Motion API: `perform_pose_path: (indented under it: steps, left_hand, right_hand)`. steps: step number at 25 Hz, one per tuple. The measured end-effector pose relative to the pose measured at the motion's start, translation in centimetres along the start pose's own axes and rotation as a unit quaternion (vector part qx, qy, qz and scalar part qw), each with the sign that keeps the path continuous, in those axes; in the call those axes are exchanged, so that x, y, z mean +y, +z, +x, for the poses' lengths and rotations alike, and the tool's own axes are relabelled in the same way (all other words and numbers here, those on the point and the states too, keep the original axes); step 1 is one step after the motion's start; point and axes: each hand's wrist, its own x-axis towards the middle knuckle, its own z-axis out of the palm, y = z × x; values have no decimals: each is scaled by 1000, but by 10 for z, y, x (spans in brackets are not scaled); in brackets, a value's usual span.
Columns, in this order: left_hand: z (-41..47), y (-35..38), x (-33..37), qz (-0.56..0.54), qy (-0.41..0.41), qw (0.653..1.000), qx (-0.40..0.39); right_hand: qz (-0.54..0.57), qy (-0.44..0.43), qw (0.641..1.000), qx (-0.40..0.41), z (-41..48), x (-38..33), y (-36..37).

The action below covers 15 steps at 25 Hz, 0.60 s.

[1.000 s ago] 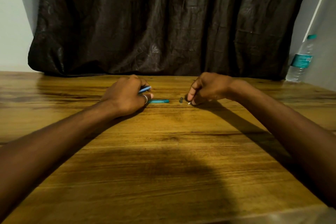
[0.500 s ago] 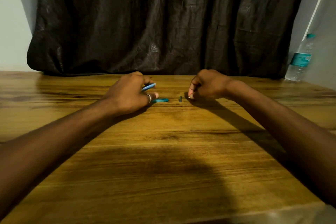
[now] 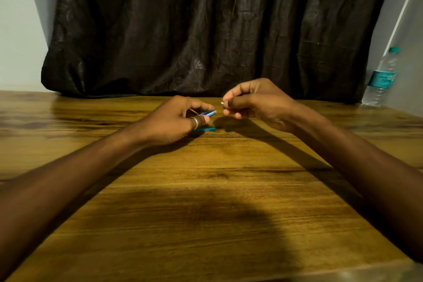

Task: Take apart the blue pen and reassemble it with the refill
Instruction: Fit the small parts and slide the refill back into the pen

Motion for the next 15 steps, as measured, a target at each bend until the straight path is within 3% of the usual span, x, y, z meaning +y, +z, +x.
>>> perform_pose_path:
  steps: [5, 15]
  left_hand:
    - [0, 1, 1, -97, -25, 995, 25]
    - [-1, 0, 4, -77, -27, 997, 15]
  right_hand:
    - [-79, -18, 996, -25, -1, 3, 4]
    - [-46, -5, 999, -19, -6, -4, 7]
